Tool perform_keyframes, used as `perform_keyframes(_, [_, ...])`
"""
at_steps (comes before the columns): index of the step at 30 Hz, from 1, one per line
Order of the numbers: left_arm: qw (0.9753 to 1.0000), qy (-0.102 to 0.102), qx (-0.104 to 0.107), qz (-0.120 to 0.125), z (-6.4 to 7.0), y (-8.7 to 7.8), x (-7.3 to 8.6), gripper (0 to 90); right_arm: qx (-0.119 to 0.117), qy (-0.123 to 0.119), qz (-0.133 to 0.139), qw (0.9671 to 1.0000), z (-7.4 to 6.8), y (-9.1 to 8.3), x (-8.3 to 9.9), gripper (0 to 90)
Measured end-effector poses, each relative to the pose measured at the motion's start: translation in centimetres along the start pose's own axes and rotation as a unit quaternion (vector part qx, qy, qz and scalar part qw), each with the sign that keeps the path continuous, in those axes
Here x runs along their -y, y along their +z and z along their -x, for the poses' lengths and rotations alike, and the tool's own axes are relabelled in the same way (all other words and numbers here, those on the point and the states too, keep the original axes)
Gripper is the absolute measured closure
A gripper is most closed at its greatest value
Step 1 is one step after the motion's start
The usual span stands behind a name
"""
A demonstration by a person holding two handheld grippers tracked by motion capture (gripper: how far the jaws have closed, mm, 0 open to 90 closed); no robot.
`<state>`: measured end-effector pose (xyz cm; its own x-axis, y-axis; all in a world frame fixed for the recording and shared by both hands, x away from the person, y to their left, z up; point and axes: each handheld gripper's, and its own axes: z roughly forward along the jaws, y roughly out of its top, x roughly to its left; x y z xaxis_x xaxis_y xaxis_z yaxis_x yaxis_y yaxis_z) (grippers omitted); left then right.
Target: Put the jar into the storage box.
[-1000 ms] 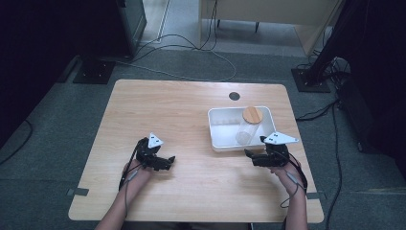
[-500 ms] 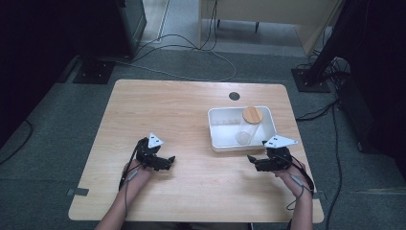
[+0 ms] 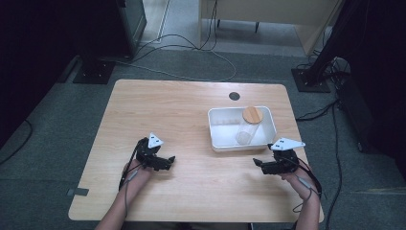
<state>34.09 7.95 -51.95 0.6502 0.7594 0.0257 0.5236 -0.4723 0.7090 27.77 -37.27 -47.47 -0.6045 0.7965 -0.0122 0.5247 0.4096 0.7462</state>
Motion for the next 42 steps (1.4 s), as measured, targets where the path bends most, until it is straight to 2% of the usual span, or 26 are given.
perform_keyframes(7, [1.0,0.0,0.0,0.0,0.0,0.0,0.0,0.0,0.01,0.005,-0.011,0.9999,0.6,0.3,0.6,16.8])
perform_keyframes(8, [1.0,0.0,0.0,0.0,0.0,0.0,0.0,0.0,0.013,0.014,-0.01,0.9998,0.9,0.6,0.9,16.8])
perform_keyframes(15, [1.0,0.0,0.0,0.0,0.0,0.0,0.0,0.0,0.018,0.028,-0.012,0.9994,1.3,1.2,1.3,16.8])
perform_keyframes(16, [1.0,0.0,0.0,0.0,0.0,0.0,0.0,0.0,0.021,0.036,-0.011,0.9991,1.5,1.5,1.5,16.8])
perform_keyframes(23, [1.0,0.0,0.0,0.0,0.0,0.0,0.0,0.0,0.024,0.046,-0.013,0.9986,1.7,2.0,1.7,16.8])
perform_keyframes(32, [1.0,0.0,0.0,0.0,0.0,0.0,0.0,0.0,0.025,0.055,-0.009,0.9982,2.0,2.8,2.1,16.7])
perform_keyframes(37, [1.0,0.0,0.0,0.0,0.0,0.0,0.0,0.0,0.015,0.066,0.0,0.9977,2.2,3.1,2.3,15.4])
perform_keyframes(42, [1.0,0.0,0.0,0.0,0.0,0.0,0.0,0.0,0.026,0.075,0.003,0.9968,2.4,3.6,2.5,15.4])
